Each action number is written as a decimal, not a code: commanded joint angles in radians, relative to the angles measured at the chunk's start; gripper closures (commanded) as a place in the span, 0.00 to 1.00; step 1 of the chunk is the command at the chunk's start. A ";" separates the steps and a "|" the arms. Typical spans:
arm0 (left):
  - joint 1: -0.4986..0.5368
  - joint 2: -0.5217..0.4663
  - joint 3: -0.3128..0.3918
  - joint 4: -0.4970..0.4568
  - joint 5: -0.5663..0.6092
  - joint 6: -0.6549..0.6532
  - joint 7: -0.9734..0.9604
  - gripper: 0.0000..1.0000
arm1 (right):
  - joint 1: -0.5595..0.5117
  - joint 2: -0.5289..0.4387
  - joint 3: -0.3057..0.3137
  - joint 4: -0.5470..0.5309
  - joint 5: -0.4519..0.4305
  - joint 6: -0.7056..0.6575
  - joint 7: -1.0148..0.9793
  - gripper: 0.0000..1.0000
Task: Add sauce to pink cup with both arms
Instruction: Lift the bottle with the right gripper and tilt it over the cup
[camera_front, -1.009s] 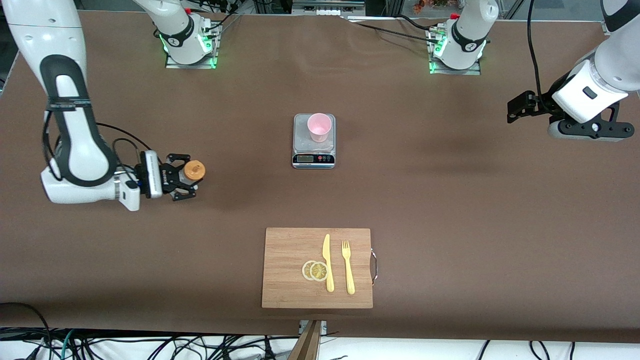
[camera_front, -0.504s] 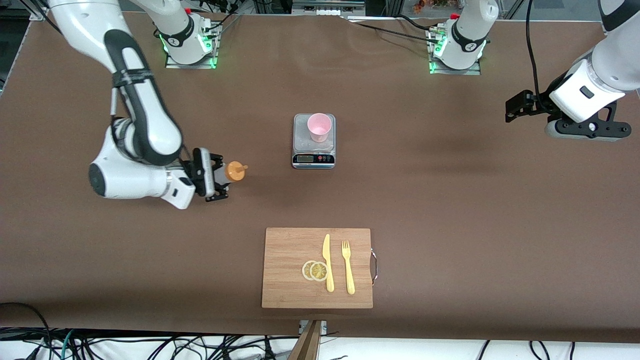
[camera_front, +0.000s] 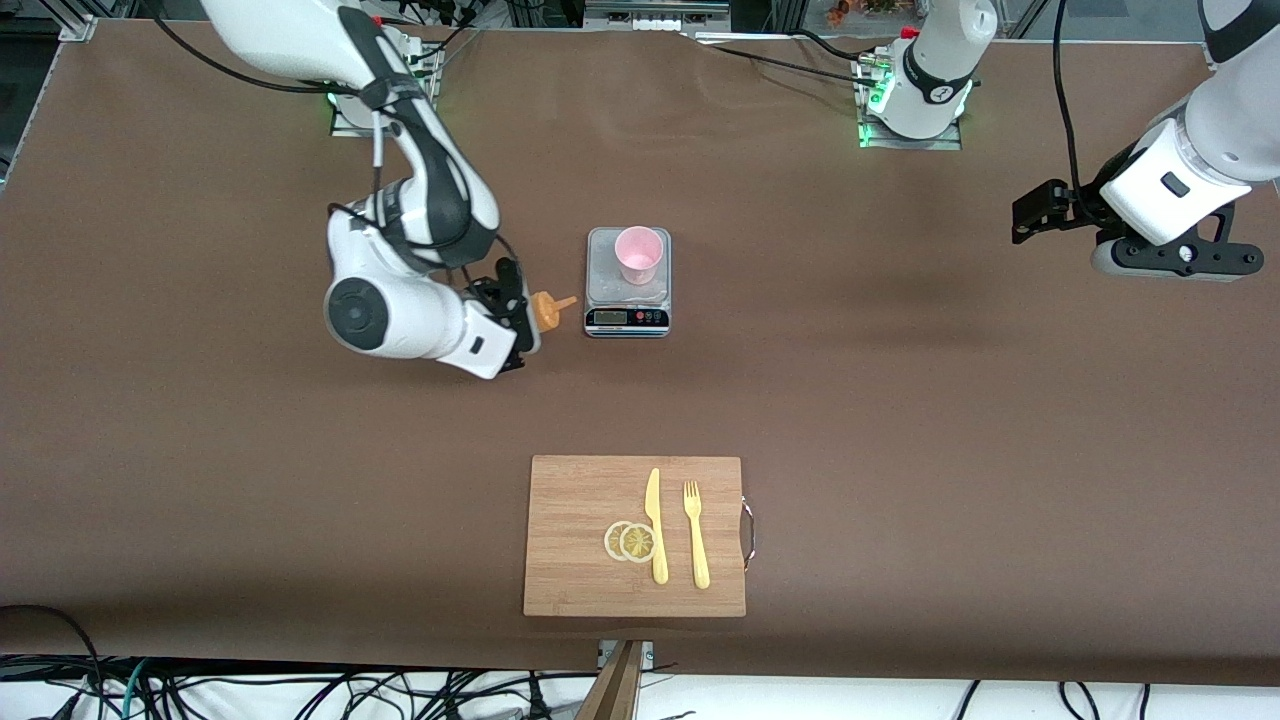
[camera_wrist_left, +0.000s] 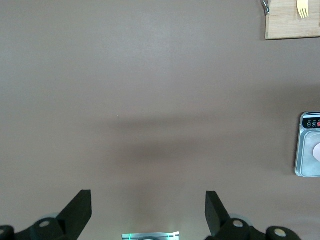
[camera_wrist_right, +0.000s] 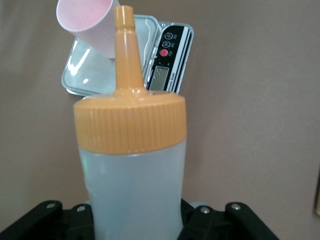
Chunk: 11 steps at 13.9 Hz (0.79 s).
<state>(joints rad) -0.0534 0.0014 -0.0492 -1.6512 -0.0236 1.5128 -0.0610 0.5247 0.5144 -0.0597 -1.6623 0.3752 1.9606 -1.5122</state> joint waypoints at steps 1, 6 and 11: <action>0.003 0.003 0.002 0.021 -0.002 -0.022 0.012 0.00 | 0.058 -0.010 -0.009 -0.004 -0.051 0.006 0.117 1.00; 0.003 0.003 0.000 0.022 -0.002 -0.020 0.012 0.00 | 0.116 -0.010 -0.009 -0.005 -0.128 0.004 0.240 1.00; 0.004 0.002 0.003 0.022 -0.004 -0.025 0.010 0.00 | 0.173 -0.010 -0.008 -0.004 -0.215 0.004 0.309 1.00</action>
<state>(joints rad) -0.0528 0.0014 -0.0445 -1.6509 -0.0236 1.5122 -0.0610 0.6650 0.5150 -0.0602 -1.6624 0.2027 1.9615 -1.2400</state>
